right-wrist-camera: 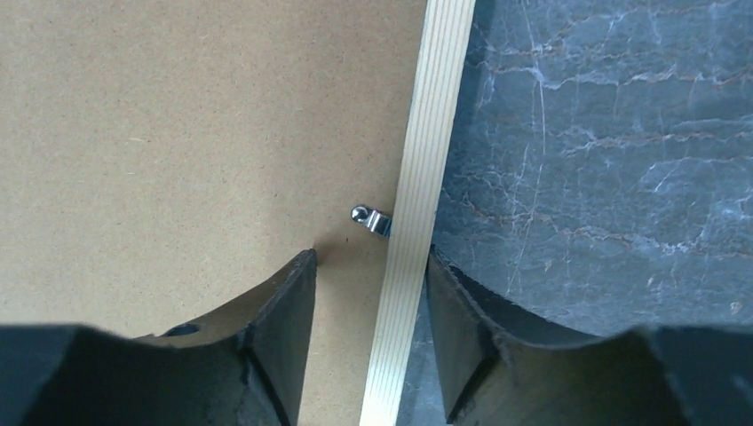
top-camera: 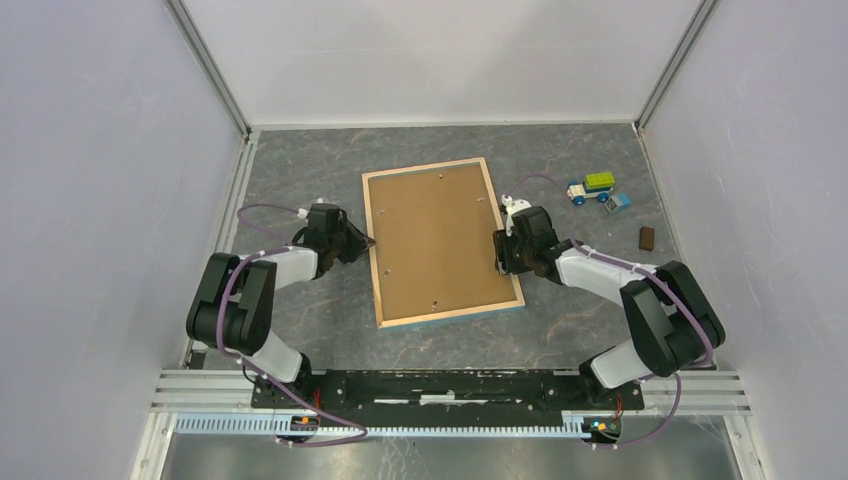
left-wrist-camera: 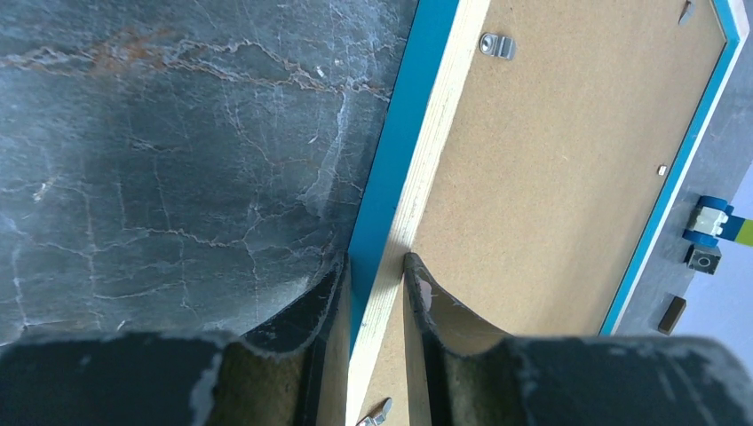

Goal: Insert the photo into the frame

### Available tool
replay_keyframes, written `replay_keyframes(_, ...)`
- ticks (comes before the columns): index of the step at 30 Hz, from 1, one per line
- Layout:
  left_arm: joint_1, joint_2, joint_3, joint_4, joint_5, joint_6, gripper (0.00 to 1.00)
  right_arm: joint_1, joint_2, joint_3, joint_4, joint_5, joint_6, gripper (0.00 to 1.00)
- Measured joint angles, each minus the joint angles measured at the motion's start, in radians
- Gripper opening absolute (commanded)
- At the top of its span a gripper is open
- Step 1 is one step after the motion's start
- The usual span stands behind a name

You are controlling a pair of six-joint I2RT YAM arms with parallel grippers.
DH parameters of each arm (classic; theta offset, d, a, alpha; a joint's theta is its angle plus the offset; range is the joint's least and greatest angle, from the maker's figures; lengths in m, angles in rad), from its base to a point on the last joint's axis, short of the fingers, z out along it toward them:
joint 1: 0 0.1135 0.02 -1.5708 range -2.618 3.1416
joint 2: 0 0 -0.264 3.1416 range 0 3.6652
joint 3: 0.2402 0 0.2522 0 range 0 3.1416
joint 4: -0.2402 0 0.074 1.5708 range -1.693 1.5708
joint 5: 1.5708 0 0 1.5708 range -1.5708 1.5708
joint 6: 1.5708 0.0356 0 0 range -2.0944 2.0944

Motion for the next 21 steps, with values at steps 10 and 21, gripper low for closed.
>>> replay_keyframes(10,0.000,0.002,0.001,0.000,0.011,0.002,0.15,0.012,0.026,0.218,-0.113,0.200,0.061,0.71)
replay_keyframes(21,0.002,0.002,-0.006,0.013,0.018,0.013,0.14,0.009,0.320,0.628,-0.041,0.262,0.116,0.71)
